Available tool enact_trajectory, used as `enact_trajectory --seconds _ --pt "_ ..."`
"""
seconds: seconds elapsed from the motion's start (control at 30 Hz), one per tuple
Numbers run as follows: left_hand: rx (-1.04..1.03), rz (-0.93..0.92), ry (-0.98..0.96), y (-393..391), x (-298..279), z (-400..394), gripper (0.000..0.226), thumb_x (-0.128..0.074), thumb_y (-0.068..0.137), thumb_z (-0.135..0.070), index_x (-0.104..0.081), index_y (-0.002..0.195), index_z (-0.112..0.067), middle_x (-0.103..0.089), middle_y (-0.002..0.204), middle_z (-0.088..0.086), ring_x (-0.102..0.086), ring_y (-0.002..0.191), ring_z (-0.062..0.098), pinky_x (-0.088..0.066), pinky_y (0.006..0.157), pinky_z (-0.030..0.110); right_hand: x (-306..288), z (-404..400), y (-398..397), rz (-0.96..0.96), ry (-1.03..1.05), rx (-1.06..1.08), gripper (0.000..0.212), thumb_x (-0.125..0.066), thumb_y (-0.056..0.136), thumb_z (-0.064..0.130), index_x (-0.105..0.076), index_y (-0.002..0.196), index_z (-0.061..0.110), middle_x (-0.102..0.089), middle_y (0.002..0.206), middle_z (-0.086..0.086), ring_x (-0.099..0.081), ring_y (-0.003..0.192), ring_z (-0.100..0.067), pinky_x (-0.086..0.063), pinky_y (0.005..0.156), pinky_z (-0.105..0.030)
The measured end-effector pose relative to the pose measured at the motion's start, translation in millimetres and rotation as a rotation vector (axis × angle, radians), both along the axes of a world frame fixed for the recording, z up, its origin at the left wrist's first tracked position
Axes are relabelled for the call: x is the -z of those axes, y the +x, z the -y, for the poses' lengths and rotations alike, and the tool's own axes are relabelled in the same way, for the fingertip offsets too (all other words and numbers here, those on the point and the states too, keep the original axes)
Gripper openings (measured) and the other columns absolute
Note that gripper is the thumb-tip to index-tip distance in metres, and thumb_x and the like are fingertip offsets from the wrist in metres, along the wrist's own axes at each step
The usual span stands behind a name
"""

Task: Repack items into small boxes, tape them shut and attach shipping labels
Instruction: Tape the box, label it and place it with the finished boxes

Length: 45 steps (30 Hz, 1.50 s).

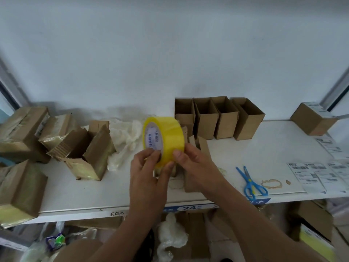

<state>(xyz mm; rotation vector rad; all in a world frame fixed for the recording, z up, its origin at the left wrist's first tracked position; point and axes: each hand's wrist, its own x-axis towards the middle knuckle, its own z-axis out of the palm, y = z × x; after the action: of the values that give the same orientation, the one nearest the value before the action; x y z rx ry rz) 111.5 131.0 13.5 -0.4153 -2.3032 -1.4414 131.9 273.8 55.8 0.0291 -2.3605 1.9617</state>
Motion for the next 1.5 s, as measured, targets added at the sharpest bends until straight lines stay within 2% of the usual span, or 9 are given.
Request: enact_trajectory --seconds 0.23,0.37,0.6,0.87,1.0,1.1,1.3,1.4,1.5 --pt "0.177 -0.021 0.106 -16.3 -38.5 -32.2 0.034 -0.049 0.084 -0.061 -0.059 0.109 -0.041 -0.049 0.117 -0.010 -0.053 0.105 -0.002 -0.046 0.084 0.016 -12.3 -48.4 18.3 -0.020 0.036 0.119 0.033 -0.055 0.083 0.050 -0.063 0.111 0.035 -0.070 0.101 0.017 -0.064 0.094 0.001 -0.050 0.077 -0.016" --pt "0.305 0.142 -0.066 -48.6 -60.3 -62.7 0.055 -0.047 0.087 -0.062 -0.056 0.130 -0.029 -0.038 0.137 -0.019 -0.035 0.127 -0.002 -0.029 0.099 0.015 -10.5 -68.2 22.8 0.029 0.085 0.163 0.033 -0.054 0.081 0.052 -0.063 0.108 0.037 -0.070 0.098 0.018 -0.064 0.091 0.003 -0.048 0.071 -0.008" --pt "0.399 0.232 -0.082 -62.0 -68.8 -100.6 0.008 -0.056 0.096 -0.037 -0.062 0.102 -0.038 -0.057 0.107 -0.025 -0.052 0.097 -0.006 -0.038 0.075 0.014 -9.7 -83.3 10.0 0.087 0.035 0.262 0.007 -0.055 0.094 0.033 -0.061 0.095 0.036 -0.067 0.089 0.020 -0.060 0.078 0.015 -0.044 0.063 -0.002" --pt "0.380 0.440 0.013 -84.9 -76.1 -130.6 0.014 -0.058 0.096 -0.026 -0.068 0.087 -0.024 -0.066 0.087 -0.009 -0.060 0.084 0.008 -0.048 0.068 0.022 -25.0 -91.2 -0.2 0.183 0.027 0.385 0.028 -0.052 0.090 0.054 -0.060 0.103 0.030 -0.066 0.093 0.011 -0.064 0.088 -0.010 -0.050 0.069 -0.023" --pt "0.365 0.553 0.063 -96.4 -68.1 -136.2 0.015 -0.060 0.096 -0.023 -0.069 0.085 -0.020 -0.068 0.083 -0.001 -0.062 0.075 0.012 -0.052 0.069 0.029 -37.7 -92.5 8.4 0.303 -0.199 0.298 0.013 -0.055 0.094 0.038 -0.056 0.095 0.026 -0.068 0.059 0.019 -0.065 0.055 0.002 -0.048 0.046 -0.012" --pt "0.308 0.624 0.084 -109.4 -61.5 -133.1 0.016 -0.060 0.096 -0.023 -0.068 0.083 -0.018 -0.067 0.076 0.002 -0.057 0.063 0.012 -0.049 0.061 0.027 -38.0 -83.3 12.0 0.400 -0.377 0.215 0.016 -0.060 0.093 0.028 -0.061 0.098 0.013 -0.071 0.062 0.004 -0.068 0.054 -0.009 -0.058 0.056 -0.023" --pt "0.276 0.652 -0.042 -114.1 -35.4 -132.7 0.013 -0.057 0.098 -0.022 -0.068 0.094 -0.017 -0.067 0.090 -0.007 -0.059 0.078 0.007 -0.041 0.055 0.017 -22.0 -74.4 5.2 0.518 -0.244 0.214 0.027 -0.065 0.089 0.037 -0.062 0.103 0.014 -0.074 0.067 0.005 -0.071 0.061 -0.010 -0.058 0.064 -0.028" --pt "0.249 0.633 -0.045 -122.6 -28.8 -130.9 0.012 -0.057 0.098 -0.021 -0.067 0.093 -0.017 -0.065 0.085 -0.007 -0.058 0.075 0.005 -0.040 0.055 0.015 -16.1 -70.8 -1.6 0.533 -0.122 0.254 0.041 -0.067 0.083 0.053 -0.065 0.102 0.016 -0.075 0.086 -0.002 -0.072 0.082 -0.021 -0.057 0.086 -0.043" --pt "0.252 0.628 -0.023 -132.2 -17.0 -127.2 0.013 -0.057 0.097 -0.019 -0.066 0.089 -0.020 -0.067 0.084 0.000 -0.061 0.072 0.012 -0.047 0.058 0.023 -17.8 -69.0 -10.7 0.539 0.070 0.304 0.045 -0.055 0.087 0.061 -0.057 0.107 0.022 -0.062 0.092 0.006 -0.062 0.083 -0.012 -0.050 0.078 -0.030"
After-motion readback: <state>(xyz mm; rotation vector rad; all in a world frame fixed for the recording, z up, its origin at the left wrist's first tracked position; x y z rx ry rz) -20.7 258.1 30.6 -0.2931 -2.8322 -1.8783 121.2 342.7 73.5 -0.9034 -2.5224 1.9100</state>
